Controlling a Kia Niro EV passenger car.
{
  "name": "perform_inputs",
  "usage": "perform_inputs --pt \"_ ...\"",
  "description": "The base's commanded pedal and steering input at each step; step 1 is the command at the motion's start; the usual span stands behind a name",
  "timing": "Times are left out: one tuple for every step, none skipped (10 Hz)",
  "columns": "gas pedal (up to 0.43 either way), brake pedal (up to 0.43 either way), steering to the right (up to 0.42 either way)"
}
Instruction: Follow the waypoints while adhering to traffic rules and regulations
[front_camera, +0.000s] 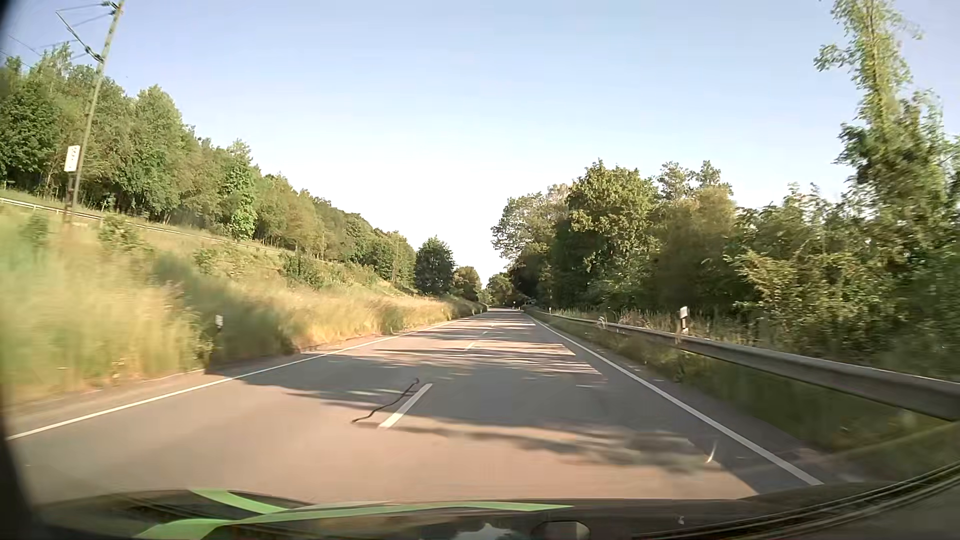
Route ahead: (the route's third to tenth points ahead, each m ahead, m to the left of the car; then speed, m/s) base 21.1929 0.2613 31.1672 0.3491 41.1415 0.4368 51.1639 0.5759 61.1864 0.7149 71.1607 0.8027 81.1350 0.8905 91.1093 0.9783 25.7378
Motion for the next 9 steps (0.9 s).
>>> perform_inputs --pt "0.26 0.0 0.003" --pt "0.268 0.0 0.003" --pt "0.268 0.0 0.003" --pt "0.287 0.0 0.002" --pt "0.287 0.0 0.001" --pt "0.299 0.0 0.001" --pt "0.299 0.0 0.001" --pt "0.299 0.0 0.0" --pt "0.311 0.0 0.0"
